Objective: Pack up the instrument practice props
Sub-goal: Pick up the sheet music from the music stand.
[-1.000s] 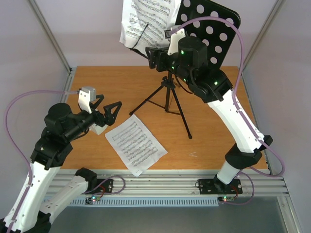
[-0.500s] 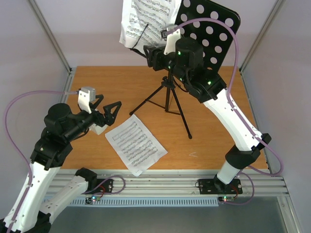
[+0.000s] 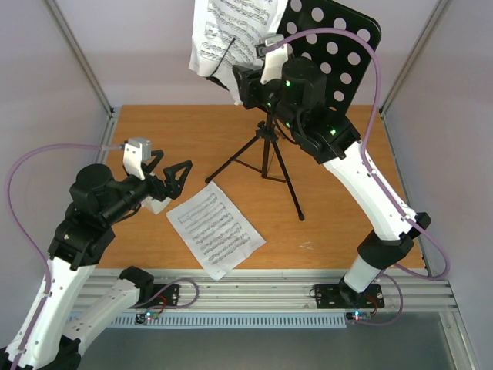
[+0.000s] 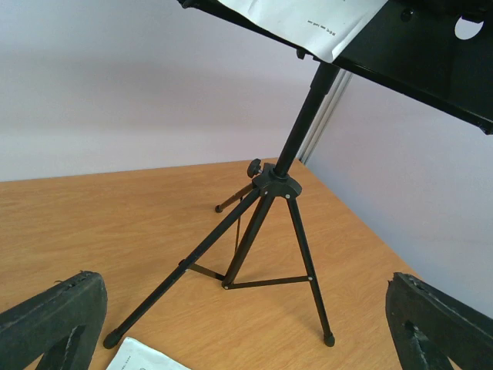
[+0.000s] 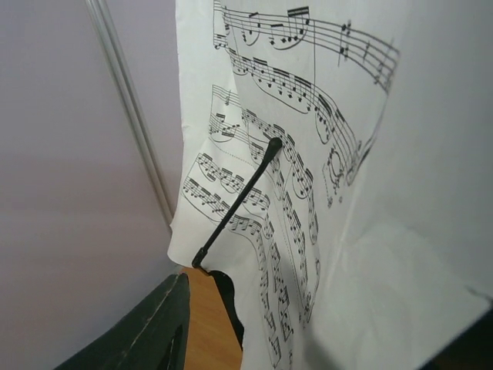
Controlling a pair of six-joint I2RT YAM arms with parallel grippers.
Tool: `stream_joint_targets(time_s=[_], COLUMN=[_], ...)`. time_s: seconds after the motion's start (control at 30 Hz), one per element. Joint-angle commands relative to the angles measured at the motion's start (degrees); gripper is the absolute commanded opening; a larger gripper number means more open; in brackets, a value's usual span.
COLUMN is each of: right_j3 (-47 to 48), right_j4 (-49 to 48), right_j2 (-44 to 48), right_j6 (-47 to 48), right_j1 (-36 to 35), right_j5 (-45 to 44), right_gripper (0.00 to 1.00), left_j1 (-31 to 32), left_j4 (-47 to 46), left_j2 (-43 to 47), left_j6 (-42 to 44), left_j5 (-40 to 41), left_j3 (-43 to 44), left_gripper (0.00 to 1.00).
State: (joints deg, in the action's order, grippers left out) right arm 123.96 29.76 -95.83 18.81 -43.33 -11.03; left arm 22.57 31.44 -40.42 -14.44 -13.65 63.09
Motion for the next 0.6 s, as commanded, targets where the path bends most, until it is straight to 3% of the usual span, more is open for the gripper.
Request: stream_joint_targets(time_s=[0.0,0.37,0.47,0.57], right_j3=[0.1,-2.3,-2.1,-2.4], right_j4=[-1.8,-3.9,-3.5,-3.2], right_j2=[1.6,2.2,2.2,2.7], right_j6=[1.4,1.8,2.4,3.1], right_j1=[0.3,0.3,0.3,0.3], right_j5=[-1.6,-2.0,-2.1,-2.3], right_gripper=[0.40,0.06,0.03,0.01], left_j1=[-0.2,-0.2,-0.1,-0.2], left_j4=[-2.6,-0.2,-5.1,-5.3], left_j2=[0.3,-0.6,-2.2,-7.4], left_j6=[1.3,-2.7,-6.2,-6.1], left_j5=[0.5,6.5,4.7,2.1], left_j3=[-0.6,-0.3,-1.9,3.4], left_gripper=[0.99,0.99,0.99,0.99])
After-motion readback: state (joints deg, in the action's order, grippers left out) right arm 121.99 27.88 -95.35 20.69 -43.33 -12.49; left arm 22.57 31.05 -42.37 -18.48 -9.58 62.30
